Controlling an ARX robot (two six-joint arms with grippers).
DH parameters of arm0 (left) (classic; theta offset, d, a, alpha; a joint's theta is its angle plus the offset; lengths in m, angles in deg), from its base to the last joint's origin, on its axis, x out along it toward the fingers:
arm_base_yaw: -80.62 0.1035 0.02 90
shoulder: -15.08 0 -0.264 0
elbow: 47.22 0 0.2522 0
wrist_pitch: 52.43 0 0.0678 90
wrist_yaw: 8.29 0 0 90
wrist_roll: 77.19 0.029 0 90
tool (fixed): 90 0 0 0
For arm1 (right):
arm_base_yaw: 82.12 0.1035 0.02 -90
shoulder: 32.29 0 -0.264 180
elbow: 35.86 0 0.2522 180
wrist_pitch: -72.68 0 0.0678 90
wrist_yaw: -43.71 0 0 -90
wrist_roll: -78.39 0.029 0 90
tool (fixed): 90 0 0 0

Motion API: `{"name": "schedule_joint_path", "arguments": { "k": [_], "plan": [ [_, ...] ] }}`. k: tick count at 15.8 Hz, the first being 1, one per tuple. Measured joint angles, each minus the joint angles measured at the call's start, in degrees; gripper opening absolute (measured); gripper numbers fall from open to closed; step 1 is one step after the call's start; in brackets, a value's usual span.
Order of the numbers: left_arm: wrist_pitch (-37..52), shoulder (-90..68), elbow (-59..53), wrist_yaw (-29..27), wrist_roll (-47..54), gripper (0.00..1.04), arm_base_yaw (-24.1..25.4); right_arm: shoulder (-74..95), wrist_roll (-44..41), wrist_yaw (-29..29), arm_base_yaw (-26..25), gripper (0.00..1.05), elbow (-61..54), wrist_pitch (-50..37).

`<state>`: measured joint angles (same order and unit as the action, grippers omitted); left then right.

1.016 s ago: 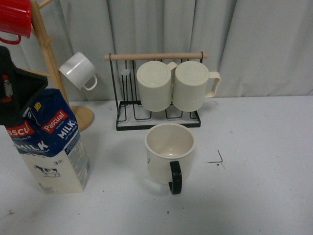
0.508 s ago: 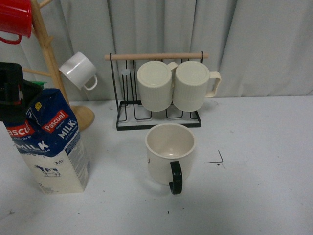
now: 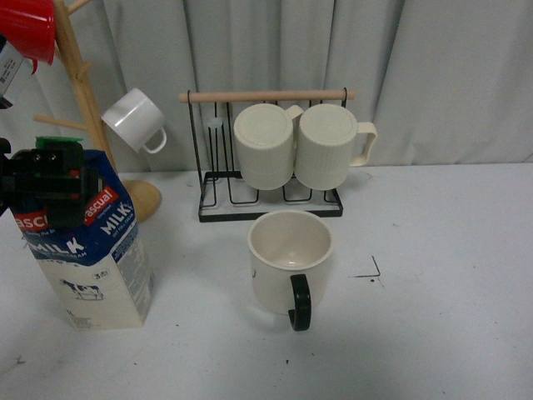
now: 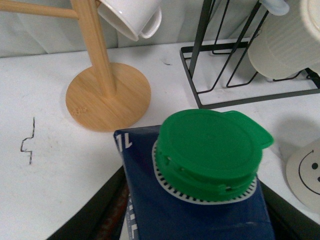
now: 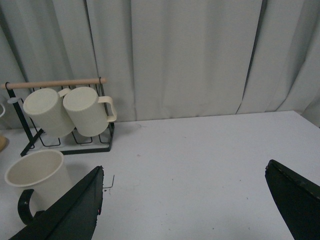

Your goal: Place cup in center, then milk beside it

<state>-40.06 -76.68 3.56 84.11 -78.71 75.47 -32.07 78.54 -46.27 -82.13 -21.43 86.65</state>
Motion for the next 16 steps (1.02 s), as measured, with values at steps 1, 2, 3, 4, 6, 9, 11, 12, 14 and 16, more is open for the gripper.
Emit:
{"name": "schedule_joint_path", "arguments": {
  "k": [1, 2, 3, 4, 6, 9, 11, 12, 14, 16],
  "plan": [
    [0.0, -0.02, 0.04, -0.61, -0.02, 0.5, 0.0, 0.0, -0.02, 0.0, 0.0, 0.98, 0.02, 0.0],
    [0.0, -0.02, 0.07, -0.79, -0.04, 0.43, 0.0, 0.0, -0.02, 0.0, 0.0, 0.98, 0.0, 0.0],
    [-0.11, -0.02, 0.24, -0.92, -0.11, 0.29, -0.04, 0.0, -0.02, 0.0, 0.0, 0.98, 0.0, 0.0],
    [-0.61, 0.0, 0.44, -1.27, -0.52, 0.16, -0.39, 0.0, -0.02, 0.0, 0.0, 0.98, 0.02, 0.0],
    [-2.43, 0.52, 1.36, -2.54, -1.68, 0.06, -1.84, 0.0, -0.02, 0.0, 0.0, 0.98, 0.02, -0.02],
    [-6.1, 0.79, 4.11, -6.49, -2.21, 0.06, -6.23, 0.0, -0.02, 0.0, 0.0, 0.98, 0.02, 0.0],
    [-7.41, 0.96, 6.43, -8.94, -3.56, 0.05, -11.56, 0.0, 0.0, 0.0, 0.0, 0.98, 0.02, 0.0],
    [-6.99, 0.96, 7.56, -9.97, -4.07, 0.05, -13.25, 0.0, 0.0, 0.0, 0.0, 0.98, 0.02, 0.0],
    [-5.77, 0.83, 9.94, -10.45, -5.9, 0.05, -15.43, 0.0, -0.02, 0.0, 0.0, 0.98, 0.0, 0.0],
    [-4.59, -0.7, 10.49, -13.05, -6.1, 0.05, -16.2, 0.0, -0.02, 0.0, 0.0, 0.98, 0.02, 0.0]
  ]
}}
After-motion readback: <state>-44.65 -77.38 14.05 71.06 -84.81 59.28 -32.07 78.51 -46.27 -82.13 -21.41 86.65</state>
